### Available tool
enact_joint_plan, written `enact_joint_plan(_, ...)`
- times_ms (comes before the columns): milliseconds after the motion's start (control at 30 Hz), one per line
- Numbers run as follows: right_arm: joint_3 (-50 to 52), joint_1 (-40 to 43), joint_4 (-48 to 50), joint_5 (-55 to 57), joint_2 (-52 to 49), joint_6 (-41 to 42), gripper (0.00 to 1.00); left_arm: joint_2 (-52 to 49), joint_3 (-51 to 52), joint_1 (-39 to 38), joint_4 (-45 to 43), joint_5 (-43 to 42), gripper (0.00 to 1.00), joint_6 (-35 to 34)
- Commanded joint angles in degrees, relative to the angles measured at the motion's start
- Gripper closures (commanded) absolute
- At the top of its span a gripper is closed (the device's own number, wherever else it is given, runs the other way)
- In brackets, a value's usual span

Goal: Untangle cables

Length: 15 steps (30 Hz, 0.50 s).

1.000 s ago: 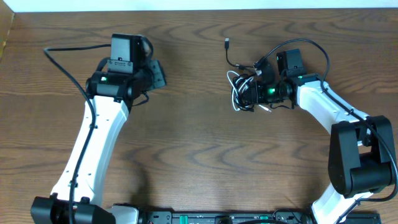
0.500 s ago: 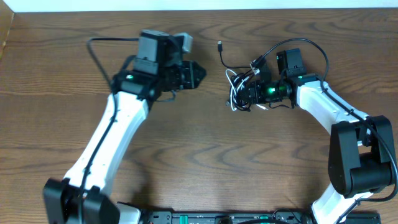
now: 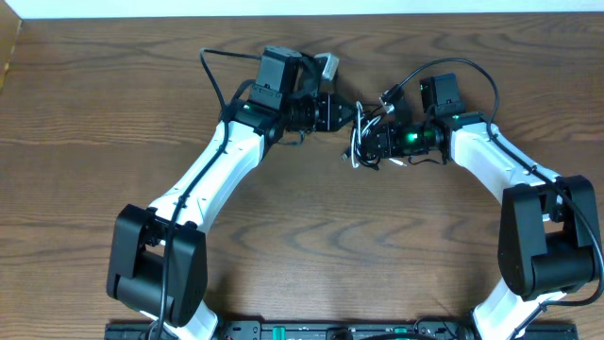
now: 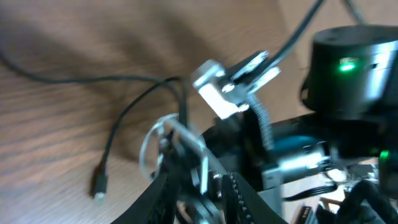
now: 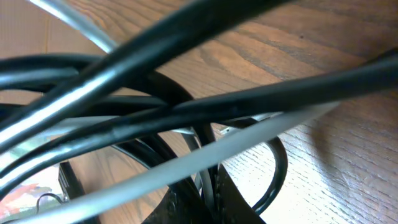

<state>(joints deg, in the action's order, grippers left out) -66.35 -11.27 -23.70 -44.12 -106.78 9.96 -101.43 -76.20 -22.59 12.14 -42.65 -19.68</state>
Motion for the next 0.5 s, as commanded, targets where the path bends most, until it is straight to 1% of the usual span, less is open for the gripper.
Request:
enact_joint_plan(0,0.0,0.0,0.3,-1.2,-0.2,-1.1,0.93,-0.9,-0.9,-0.7,-1.0,-2.8,0.71,-0.8)
enact_joint_plan(367,0.0,0.0,0.3,-0.7,-0.2,-1.1,0.92,-4.6,-0.9,-2.8,-1.1,-2.7,0.72,-1.0)
enact_joint_plan(467,0.0,0.0,0.3,0.8,-0.2,-1.0,0.92,-4.5,-0.9,-2.7,-1.3,-0.2,0.80,-1.0)
